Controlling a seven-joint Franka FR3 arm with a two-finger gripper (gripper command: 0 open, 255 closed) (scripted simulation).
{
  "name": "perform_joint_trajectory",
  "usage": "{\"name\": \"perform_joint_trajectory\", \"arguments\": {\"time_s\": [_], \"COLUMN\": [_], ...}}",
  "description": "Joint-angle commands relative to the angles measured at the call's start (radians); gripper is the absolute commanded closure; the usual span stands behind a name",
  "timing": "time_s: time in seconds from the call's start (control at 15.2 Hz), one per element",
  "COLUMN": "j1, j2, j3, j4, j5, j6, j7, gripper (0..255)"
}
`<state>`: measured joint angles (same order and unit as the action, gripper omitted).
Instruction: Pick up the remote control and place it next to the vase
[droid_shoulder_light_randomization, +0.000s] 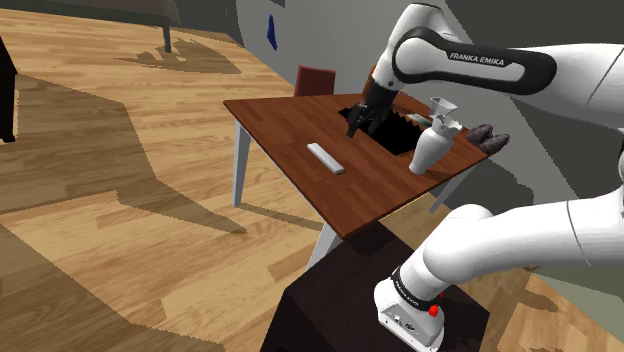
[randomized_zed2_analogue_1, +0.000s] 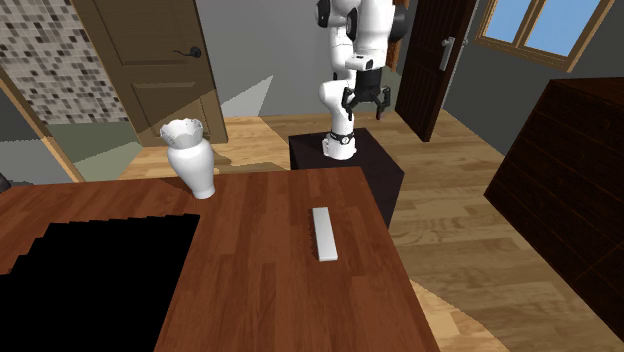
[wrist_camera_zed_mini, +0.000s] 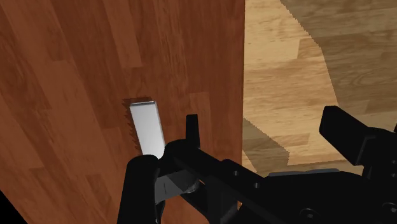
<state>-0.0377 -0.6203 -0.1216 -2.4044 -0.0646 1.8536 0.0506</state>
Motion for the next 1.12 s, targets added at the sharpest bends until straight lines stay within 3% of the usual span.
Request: {"name": "perform_joint_trajectory", "arguments": {"time_s": [0.0, 0.53, 1.06], "j1": [-0.005, -0.013, -0.030], "j2": [0.066, 0.350, 0.664], "j3": [-0.025, -0.113, -0.171], "j4": [0.000, 0.076, 0.234], "j5": [-0.008, 0.001, 0.080], "j6": [0.062, 0.247, 0.372], "j7": [-0.027, -0.138, -0.271], "gripper": [0, 0, 0]}}
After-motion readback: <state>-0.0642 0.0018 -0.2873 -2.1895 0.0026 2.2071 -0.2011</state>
